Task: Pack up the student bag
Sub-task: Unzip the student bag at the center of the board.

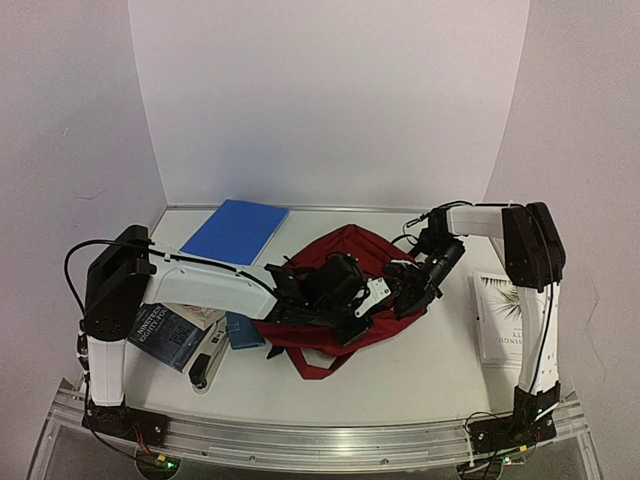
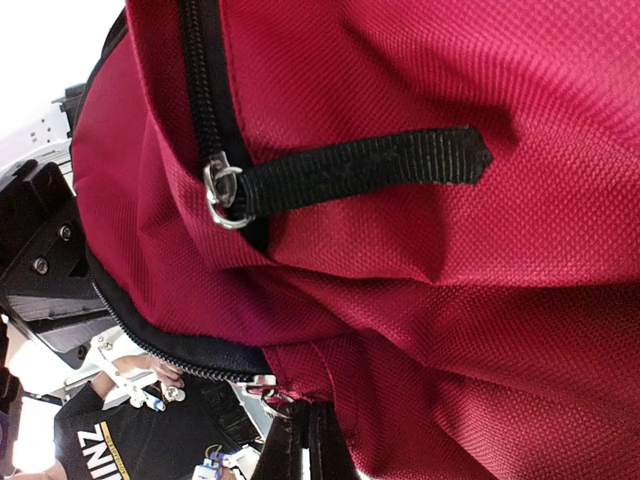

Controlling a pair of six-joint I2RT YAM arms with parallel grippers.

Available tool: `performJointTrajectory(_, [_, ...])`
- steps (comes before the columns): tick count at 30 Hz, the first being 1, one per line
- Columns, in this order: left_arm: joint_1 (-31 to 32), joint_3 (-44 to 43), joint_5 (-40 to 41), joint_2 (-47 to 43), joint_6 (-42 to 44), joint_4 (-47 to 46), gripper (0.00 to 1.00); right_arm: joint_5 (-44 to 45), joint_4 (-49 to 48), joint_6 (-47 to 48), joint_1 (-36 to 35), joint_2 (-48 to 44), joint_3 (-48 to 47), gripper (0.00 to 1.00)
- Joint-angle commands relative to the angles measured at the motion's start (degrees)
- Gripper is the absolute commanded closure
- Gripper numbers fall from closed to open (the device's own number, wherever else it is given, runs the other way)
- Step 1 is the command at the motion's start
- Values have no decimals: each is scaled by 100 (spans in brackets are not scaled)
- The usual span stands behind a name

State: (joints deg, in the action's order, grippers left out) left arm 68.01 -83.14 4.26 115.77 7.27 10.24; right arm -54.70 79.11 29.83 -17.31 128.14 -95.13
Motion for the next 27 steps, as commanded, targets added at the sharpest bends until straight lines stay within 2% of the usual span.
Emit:
performJointTrajectory(1, [48,-184,22,-130,27,704,100,1598,-161,-146,571,-61,-179,100])
performJointTrajectory(6, [72,-288,-33,-51,6,685,99,2136,-454,-335,801,65,-970,100])
performJointTrajectory(10, [88,-567,-67,-33,-46,725,90,2294,-467,-221,664,44,-1281,100])
performJointTrajectory(11, [85,-596,-53,-75,-136,722,86,2351,-472,-124,630,13,-1264,100])
performJointTrajectory(13, [67,-565,-73,-278,-366,714,70,2487,-469,61,564,-76,-1127,100])
performJointTrajectory(15, [29,-435,-83,-510,-626,761,58,2699,-490,247,530,-215,-934,99])
performJointTrajectory(18, [-101,-62,36,-959,-1422,808,44,2977,-599,432,527,-615,-628,76])
performJointTrajectory(21, [-382,419,229,-1407,-2425,890,39,2822,-745,415,513,-1099,-580,52])
performJointTrajectory(24, [-752,784,488,-1726,-3383,1178,36,2550,-1109,256,403,-1678,-524,40])
performJointTrajectory(27, [-990,1160,615,-1934,-4158,1316,37,2404,-1525,67,78,-2067,-384,36])
